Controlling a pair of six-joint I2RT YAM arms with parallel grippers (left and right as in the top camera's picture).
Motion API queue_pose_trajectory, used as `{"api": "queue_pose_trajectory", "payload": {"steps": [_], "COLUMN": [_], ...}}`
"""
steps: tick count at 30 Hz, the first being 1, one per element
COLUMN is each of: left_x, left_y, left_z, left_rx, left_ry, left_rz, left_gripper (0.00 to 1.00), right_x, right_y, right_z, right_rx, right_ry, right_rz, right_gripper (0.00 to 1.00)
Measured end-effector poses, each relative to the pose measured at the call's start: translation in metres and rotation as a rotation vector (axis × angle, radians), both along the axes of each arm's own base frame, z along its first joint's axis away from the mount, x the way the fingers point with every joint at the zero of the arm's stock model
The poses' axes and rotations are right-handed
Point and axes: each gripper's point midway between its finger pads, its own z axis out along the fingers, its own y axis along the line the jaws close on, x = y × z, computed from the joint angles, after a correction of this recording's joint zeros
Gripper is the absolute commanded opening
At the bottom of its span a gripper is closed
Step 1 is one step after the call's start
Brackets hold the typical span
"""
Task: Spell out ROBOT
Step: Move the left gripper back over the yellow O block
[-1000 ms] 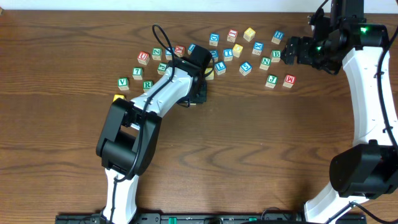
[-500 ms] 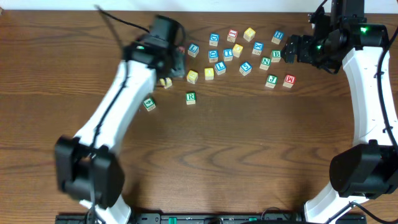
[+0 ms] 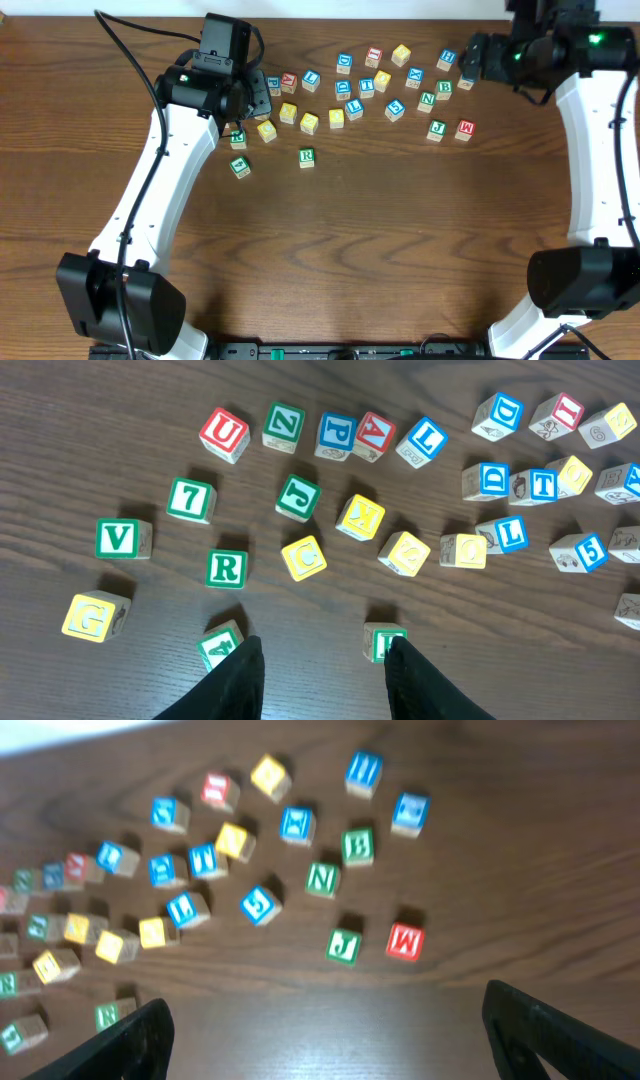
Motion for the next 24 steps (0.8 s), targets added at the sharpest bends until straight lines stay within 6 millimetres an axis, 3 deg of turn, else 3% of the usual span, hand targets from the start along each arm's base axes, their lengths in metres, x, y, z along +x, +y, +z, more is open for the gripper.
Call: {"api": "queue_pose_trajectory", "payload": {"steps": [3,6,15,24], "left_x": [0.0,0.0,-0.003,-0.003], "left_y": [0.0,0.0,0.001,0.003], "left_z": [0.0,0.0,-0.002,-0.002], "left_rx": [0.0,0.0,0.004,0.017], "left_ry": [0.0,0.001,0.016,0.016], "left_rz": [0.0,0.0,0.001,0.008], "left_gripper": [0.39,0.39,0.39,0.39], "right_x": [0.005,0.014,0.032,0.031], "right_y": [-0.004,-0.005,-0.004,-0.002], "right_z": [0.02,0.023,-0.025,-0.027], "right_rx": [-0.01,-0.011,-0.004,-0.002], "right_ry": [-0.041,-0.057,0.043,0.052], "right_rz": [-0.021,-0.035,-0.057,-0.059], "right_gripper": [0.91,0.89,0.9,0.93]}}
